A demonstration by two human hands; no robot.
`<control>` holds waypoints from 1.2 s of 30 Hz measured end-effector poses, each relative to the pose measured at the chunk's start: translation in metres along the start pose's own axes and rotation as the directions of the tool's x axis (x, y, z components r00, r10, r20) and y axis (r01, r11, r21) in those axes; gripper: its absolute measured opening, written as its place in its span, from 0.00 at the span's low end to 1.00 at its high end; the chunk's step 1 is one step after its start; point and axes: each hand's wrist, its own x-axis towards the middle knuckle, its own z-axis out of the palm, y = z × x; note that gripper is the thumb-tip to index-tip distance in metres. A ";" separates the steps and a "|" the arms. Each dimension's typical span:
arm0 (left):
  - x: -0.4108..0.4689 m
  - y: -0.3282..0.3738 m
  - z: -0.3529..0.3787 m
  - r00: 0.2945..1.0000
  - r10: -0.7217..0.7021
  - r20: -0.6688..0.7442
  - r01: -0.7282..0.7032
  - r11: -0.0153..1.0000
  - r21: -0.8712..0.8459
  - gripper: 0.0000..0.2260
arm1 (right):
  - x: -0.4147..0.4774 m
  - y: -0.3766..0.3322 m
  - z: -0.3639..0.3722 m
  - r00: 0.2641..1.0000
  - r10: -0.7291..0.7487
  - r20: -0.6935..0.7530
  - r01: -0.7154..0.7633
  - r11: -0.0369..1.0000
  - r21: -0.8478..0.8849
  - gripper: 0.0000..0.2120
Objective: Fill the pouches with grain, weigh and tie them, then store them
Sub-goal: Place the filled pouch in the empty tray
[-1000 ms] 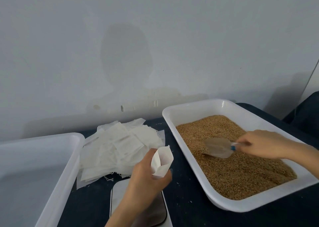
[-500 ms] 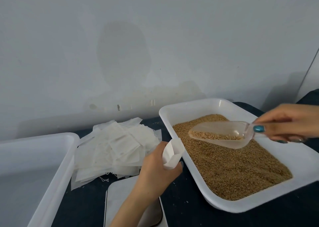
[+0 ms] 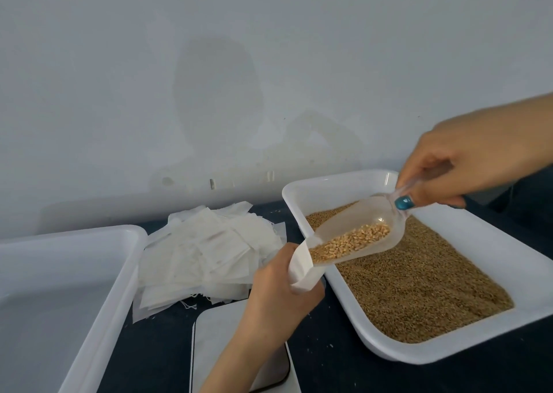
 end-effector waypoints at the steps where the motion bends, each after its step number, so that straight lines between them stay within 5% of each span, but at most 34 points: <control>1: -0.001 0.000 0.000 1.000 -0.001 -0.002 0.001 1.000 -0.005 0.14 | 0.000 -0.008 -0.005 1.000 0.015 0.002 -0.015 0.999 -0.047 0.19; 8: -0.004 0.001 0.000 1.000 -0.001 -0.022 0.000 0.999 -0.053 0.15 | 0.007 -0.044 -0.033 0.997 0.075 -0.002 -0.072 0.954 -0.292 0.15; 14: -0.007 0.000 -0.005 1.000 -0.014 -0.006 0.013 0.990 -0.139 0.07 | 0.004 -0.049 -0.035 0.999 0.043 -0.002 -0.041 0.941 -0.337 0.11; 17: -0.012 0.002 -0.015 0.995 -0.003 0.099 0.037 0.939 -0.342 0.11 | 0.003 -0.030 -0.021 1.000 0.014 0.015 -0.011 0.984 -0.179 0.14; 20: -0.019 0.001 -0.028 0.983 0.022 0.183 0.077 0.854 -0.515 0.13 | 0.009 0.007 0.010 0.998 -0.049 -0.039 0.055 0.985 0.166 0.14; 22: -0.022 -0.004 -0.038 0.981 -0.005 0.196 0.112 0.834 -0.541 0.15 | 0.013 0.034 0.037 0.990 -0.071 -0.121 0.110 0.928 0.356 0.25; 25: -0.026 -0.020 -0.054 0.983 -0.055 0.177 0.118 0.922 -0.369 0.17 | 0.019 0.068 0.081 0.977 0.018 -0.211 0.073 0.907 0.414 0.39; 28: -0.031 -0.041 -0.072 0.963 -0.061 0.262 0.078 0.995 -0.058 0.15 | 0.029 0.101 0.125 0.934 0.199 -0.298 -0.059 0.906 0.420 0.27; 32: -0.040 -0.064 -0.086 0.930 -0.077 0.359 0.047 0.995 0.090 0.11 | 0.045 0.138 0.174 0.854 0.307 -0.421 -0.214 0.943 0.254 0.07; 36: -0.042 -0.071 -0.085 0.977 -0.028 0.213 -0.031 0.963 0.267 0.11 | 0.057 0.151 0.193 0.840 0.313 -0.444 -0.259 0.949 0.180 0.07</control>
